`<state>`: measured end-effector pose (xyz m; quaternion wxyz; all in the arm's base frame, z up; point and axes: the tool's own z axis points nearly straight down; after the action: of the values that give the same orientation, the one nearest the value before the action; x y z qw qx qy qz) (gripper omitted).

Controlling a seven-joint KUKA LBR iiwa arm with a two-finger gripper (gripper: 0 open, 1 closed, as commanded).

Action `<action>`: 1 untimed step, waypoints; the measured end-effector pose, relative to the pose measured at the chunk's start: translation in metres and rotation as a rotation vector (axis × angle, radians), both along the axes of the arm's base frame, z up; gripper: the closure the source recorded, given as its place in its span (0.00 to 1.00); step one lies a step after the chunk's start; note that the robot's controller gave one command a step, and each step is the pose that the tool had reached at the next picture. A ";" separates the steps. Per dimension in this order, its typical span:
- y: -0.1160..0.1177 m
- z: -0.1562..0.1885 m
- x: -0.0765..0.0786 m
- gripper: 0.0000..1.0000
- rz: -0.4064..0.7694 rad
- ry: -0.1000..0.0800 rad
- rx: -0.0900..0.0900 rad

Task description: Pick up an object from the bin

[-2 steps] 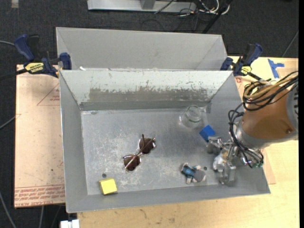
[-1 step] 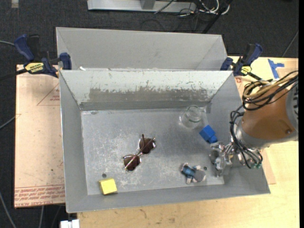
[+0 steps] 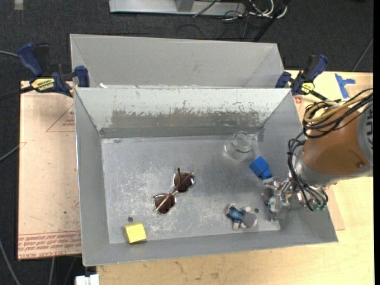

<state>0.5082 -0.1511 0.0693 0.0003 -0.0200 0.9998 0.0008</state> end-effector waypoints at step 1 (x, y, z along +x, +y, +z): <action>0.000 0.001 0.000 1.00 -0.005 0.000 0.000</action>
Offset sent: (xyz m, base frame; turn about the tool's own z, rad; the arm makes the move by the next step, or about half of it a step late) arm 0.0000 -0.0001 0.0525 0.0000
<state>0.5081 -0.1510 0.0706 0.0004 -0.0174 0.9998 0.0008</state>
